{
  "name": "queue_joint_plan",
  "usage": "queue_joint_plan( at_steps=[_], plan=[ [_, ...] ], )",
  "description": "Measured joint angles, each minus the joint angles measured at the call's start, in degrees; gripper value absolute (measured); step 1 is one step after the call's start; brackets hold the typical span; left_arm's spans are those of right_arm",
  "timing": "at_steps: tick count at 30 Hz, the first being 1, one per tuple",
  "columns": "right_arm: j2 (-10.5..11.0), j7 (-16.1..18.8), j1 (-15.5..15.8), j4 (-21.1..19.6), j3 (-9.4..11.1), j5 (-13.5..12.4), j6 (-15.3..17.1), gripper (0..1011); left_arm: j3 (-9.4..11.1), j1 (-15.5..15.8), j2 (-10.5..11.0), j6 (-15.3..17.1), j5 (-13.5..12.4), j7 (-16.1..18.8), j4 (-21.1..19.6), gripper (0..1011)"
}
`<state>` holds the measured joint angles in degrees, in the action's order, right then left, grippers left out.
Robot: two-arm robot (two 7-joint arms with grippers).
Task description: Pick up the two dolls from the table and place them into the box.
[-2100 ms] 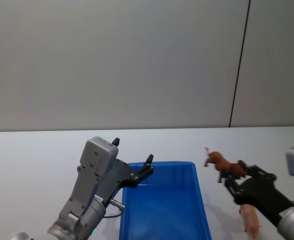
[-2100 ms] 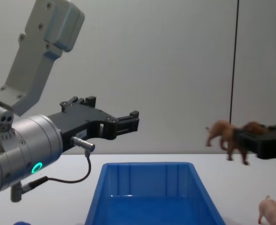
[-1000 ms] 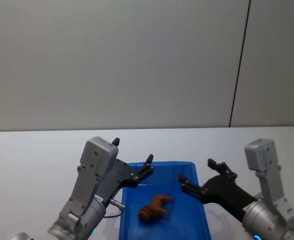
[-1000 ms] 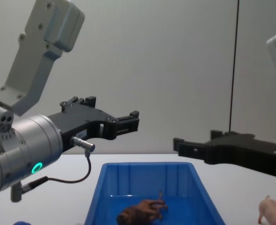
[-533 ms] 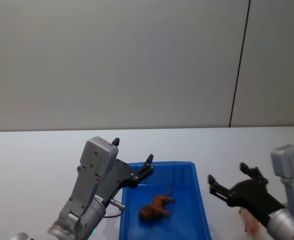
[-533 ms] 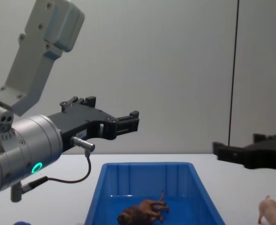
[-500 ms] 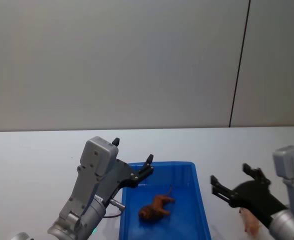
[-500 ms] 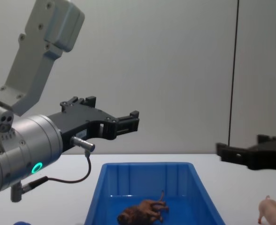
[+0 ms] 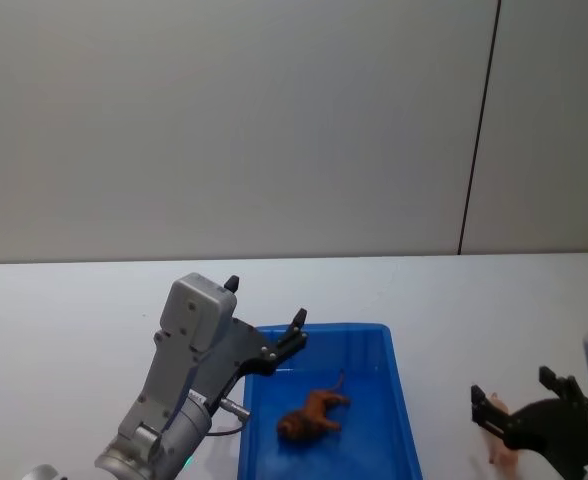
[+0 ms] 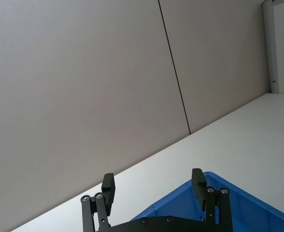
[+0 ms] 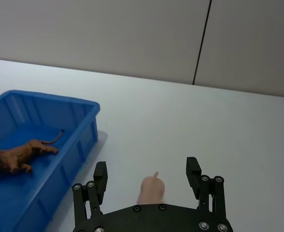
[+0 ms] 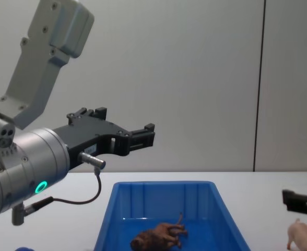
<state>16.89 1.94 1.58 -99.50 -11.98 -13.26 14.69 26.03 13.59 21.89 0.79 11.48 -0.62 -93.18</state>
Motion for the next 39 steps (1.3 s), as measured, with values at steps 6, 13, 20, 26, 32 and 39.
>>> queue_joint_plan(
  at_steps=[6,13,20,26,32,39],
  plan=[
    [0.3,-1.0,1.0,0.8,0.2,-0.2,0.8,1001,0.0,0.0,0.0,0.0,0.0,0.0,0.0,1001],
    [0.0,-1.0,1.2,2.7,0.2,-0.1,1.0,1001,0.0,0.0,0.0,0.0,0.0,0.0,0.0,1001],
    [-0.4,-0.1,0.8,5.1,0.0,0.3,0.6,995,0.0,0.0,0.0,0.0,0.0,0.0,0.0,1001],
    [-0.9,0.5,0.3,6.9,-0.2,0.5,0.1,868,0.0,0.0,0.0,0.0,0.0,0.0,0.0,1001],
    [-1.3,0.8,0.0,7.9,-0.3,0.6,-0.1,688,0.0,0.0,0.0,0.0,0.0,0.0,0.0,1001],
    [-1.6,0.8,-0.1,8.3,-0.4,0.6,-0.5,470,0.0,0.0,0.0,0.0,0.0,0.0,0.0,1001]
  ],
)
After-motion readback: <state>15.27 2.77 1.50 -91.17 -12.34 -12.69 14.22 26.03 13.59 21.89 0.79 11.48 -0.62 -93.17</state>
